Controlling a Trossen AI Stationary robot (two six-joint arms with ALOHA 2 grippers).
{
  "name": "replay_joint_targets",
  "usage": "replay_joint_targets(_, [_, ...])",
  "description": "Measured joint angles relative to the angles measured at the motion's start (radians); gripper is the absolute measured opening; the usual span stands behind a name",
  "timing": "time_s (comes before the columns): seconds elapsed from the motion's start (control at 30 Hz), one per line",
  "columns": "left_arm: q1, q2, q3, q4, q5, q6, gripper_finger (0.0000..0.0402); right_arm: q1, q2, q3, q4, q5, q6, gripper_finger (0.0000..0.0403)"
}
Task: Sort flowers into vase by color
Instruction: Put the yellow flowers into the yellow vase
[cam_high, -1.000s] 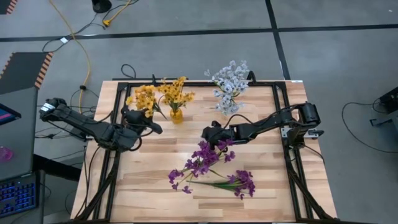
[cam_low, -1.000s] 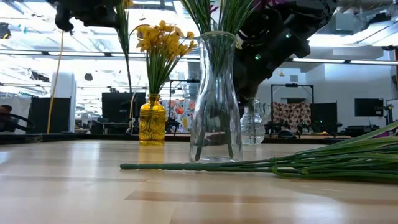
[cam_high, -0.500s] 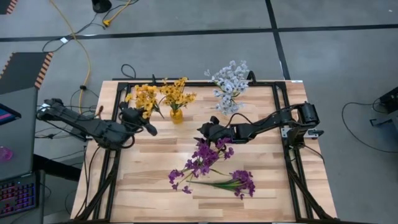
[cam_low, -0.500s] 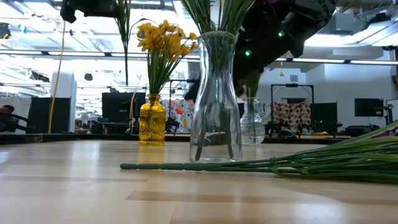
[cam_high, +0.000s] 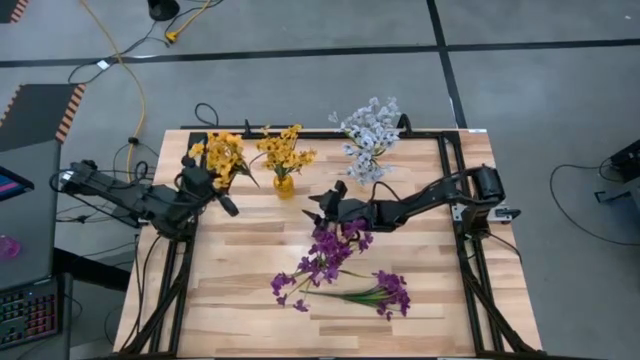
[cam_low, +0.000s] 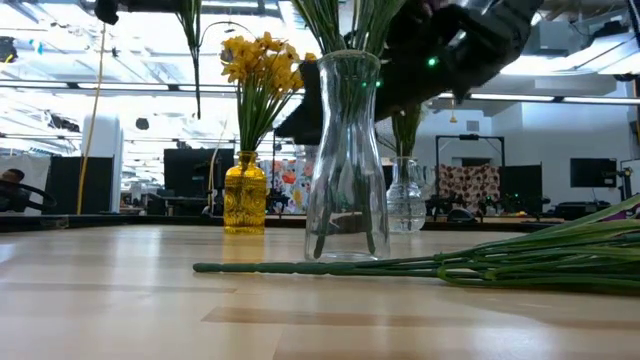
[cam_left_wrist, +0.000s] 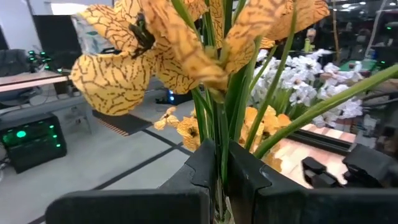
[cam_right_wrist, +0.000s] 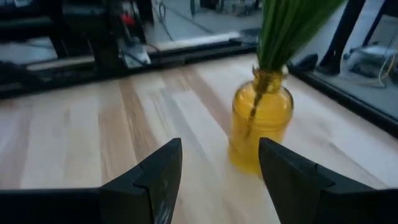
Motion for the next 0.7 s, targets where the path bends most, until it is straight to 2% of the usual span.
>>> replay_joint_targets(0.33, [0.0, -0.001, 0.0, -0.024, 0.042, -0.006, 0.0011, -0.05, 0.154, 0.008, 0.307, 0.017, -0.08, 0.0238])
replay_joint_targets(0.7, [0.0, -0.001, 0.0, -0.032, 0.064, -0.008, 0.0011, -0.097, 0.265, 0.142, 0.314, -0.009, -0.151, 0.0238])
